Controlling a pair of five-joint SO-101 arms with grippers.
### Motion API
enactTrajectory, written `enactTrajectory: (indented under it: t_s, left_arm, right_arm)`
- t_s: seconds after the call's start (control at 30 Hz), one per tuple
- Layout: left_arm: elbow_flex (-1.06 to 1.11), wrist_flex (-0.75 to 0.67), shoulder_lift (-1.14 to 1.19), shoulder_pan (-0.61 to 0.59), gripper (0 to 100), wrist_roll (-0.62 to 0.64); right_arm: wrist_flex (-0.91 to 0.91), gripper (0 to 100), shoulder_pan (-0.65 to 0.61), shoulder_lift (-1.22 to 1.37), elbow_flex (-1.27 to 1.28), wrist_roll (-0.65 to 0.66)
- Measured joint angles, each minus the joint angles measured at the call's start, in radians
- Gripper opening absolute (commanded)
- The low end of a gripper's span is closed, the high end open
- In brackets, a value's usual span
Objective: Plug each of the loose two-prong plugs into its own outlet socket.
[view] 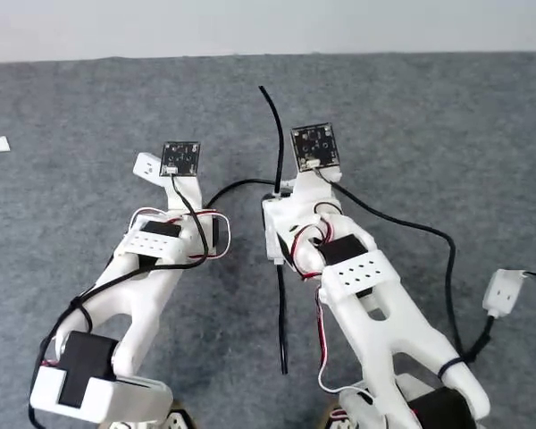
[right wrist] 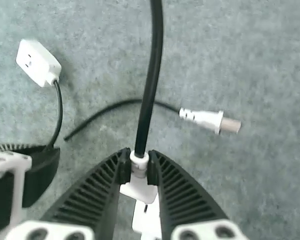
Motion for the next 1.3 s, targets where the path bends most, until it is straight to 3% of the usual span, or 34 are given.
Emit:
enactTrajectory:
  t_s: [0.33, 1.3]
  left_arm:
    - [0.000, 0.000, 0.000, 0.000, 1, 0.000]
    - [0.000, 0.000, 0.000, 0.000, 1, 0.000]
  right_arm:
    - [-0.175, 0.8, 0.034, 0.166, 0.000, 0.055]
    - [-0.195, 0.8, 0.046, 0.175, 0.037, 0.126]
